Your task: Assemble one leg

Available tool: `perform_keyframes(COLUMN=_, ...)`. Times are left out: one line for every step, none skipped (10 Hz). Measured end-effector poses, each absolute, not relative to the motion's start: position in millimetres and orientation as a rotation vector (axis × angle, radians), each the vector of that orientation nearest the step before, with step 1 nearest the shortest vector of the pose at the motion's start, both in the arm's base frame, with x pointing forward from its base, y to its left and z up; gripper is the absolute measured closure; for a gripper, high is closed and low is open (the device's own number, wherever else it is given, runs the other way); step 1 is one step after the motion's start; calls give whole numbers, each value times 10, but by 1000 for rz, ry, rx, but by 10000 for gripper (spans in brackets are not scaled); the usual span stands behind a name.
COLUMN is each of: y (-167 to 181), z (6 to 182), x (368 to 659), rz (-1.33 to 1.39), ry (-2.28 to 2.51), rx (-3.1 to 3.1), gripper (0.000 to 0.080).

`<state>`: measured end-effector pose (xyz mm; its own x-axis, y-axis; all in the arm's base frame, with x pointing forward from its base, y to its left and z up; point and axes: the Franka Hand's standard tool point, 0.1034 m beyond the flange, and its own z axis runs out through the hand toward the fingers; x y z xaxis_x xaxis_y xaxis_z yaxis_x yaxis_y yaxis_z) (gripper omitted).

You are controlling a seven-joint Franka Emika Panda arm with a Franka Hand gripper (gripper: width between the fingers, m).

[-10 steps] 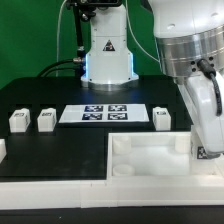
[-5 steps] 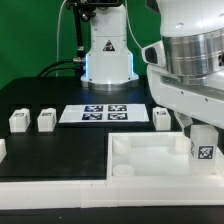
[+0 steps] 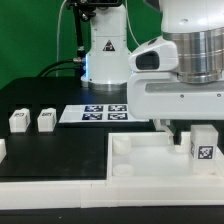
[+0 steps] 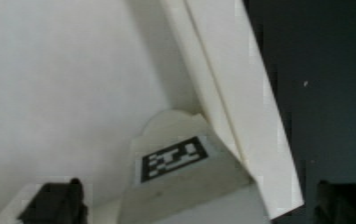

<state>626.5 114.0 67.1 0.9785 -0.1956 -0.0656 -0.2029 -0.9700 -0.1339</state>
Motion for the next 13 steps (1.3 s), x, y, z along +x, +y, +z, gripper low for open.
perform_keyframes(y=1093, z=664, x=6298, rz=23, ry=92, rx=-2999, gripper=150)
perform_keyframes(y=1053, z=645, x=6305, rz=-10, ry=29, rx=-3001, gripper=150)
perform_keyframes(y=1065, z=639, x=6295, rz=3, ry=115, rx=-2999, gripper=150)
perform_keyframes(y=1056, z=637, x=6296, rz=2, ry=109, rx=-3000, gripper=263)
perform_keyframes(y=1061, z=633, x=6294, rz=8, ry=183, rx=-2993, gripper=263)
perform_keyframes(y=1072, z=630, x=6291, rz=21, ry=355, rx=-2975, gripper=445)
perform_keyframes(y=1073, z=629, x=6292, rz=28, ry=447, rx=-2963, gripper=508)
perform_keyframes(y=1078, z=629, x=6291, rz=43, ry=631, rx=-2926, gripper=508)
perform_keyframes(y=1076, z=622, x=6300, rz=57, ry=789, rx=-2890, gripper=508)
perform_keyframes(y=1075, z=621, x=6306, rz=91, ry=936, rx=-2850, gripper=508)
perform_keyframes(y=1077, z=621, x=6309, rz=152, ry=1178, rx=-2764, gripper=508)
perform_keyframes(y=1086, z=624, x=6307, rz=218, ry=1406, rx=-2650, gripper=508)
perform_keyframes(y=1086, z=631, x=6312, rz=269, ry=1647, rx=-2513, gripper=508)
